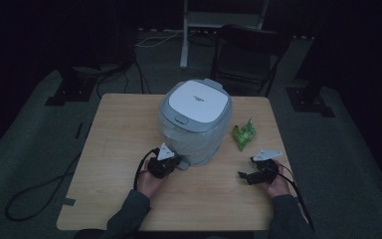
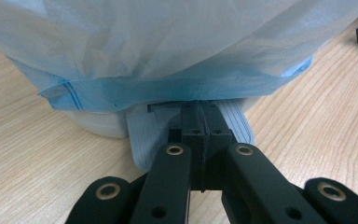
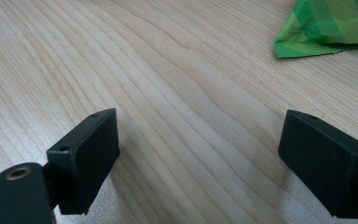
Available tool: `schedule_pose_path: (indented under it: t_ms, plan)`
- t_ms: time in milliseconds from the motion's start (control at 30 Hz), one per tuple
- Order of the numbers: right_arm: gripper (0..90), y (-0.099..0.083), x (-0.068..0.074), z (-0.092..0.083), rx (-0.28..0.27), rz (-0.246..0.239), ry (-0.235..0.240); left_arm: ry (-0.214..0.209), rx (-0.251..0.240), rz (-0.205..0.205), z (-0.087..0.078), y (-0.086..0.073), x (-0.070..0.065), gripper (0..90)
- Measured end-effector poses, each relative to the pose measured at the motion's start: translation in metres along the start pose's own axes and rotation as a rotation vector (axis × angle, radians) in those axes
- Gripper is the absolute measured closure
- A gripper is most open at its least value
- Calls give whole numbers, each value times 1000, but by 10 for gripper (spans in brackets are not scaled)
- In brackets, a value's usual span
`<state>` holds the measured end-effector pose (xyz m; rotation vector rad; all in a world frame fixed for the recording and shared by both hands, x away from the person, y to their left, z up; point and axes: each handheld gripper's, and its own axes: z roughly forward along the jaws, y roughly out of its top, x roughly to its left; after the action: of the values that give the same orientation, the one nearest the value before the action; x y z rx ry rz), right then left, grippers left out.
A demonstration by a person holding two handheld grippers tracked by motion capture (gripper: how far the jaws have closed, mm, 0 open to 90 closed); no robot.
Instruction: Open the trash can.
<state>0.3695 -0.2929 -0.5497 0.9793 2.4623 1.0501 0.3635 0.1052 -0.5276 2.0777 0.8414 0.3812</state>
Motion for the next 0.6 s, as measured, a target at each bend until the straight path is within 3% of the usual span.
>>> schedule_pose_path:
  t_ms: [300,600]
  plan:
    - [113,0,0,0,0,0,0,-28,-25,-24,1,-5,4,900]
    - [113,0,0,0,0,0,0,-19,-27,-15,2,-7,3,900]
